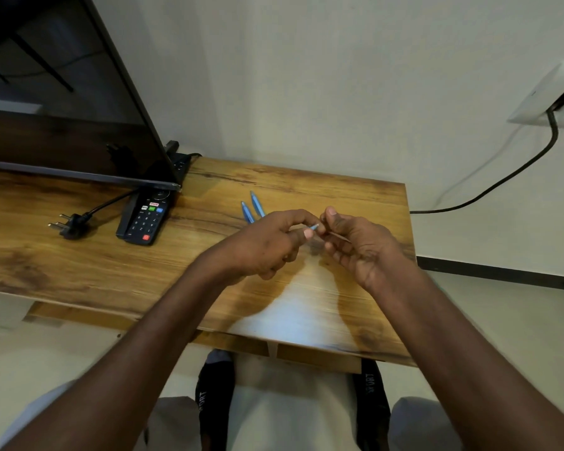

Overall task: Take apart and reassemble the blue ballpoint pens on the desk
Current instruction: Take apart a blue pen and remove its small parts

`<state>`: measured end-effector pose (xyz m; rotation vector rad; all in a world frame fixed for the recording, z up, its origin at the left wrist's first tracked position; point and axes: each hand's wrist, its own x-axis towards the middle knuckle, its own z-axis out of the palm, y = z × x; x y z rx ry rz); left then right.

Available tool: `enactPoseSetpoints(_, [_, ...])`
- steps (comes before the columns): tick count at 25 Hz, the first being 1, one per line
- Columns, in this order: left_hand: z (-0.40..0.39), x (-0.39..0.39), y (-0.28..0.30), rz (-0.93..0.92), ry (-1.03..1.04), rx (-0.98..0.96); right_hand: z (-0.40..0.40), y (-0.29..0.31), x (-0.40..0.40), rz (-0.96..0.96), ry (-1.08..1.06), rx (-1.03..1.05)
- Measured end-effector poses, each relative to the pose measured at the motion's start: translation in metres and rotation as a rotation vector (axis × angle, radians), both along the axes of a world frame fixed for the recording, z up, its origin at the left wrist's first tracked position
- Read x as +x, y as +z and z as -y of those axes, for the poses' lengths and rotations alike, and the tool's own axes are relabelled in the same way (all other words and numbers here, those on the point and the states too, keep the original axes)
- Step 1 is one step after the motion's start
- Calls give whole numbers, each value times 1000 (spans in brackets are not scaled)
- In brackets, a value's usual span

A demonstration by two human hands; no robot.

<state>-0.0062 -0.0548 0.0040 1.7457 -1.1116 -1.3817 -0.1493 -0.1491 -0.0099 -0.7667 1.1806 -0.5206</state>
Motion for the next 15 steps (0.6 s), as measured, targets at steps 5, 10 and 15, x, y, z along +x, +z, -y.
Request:
enactPoseSetpoints(5, [1, 10, -5, -87, 74, -41, -2, 3, 1, 50, 40, -56])
enactPoseSetpoints(10, [0, 21, -7, -49, 65, -89, -3, 6, 1, -39, 159, -148])
enactPoseSetpoints(15, [0, 22, -8, -49, 85, -79, -8, 2, 5, -25, 266, -187])
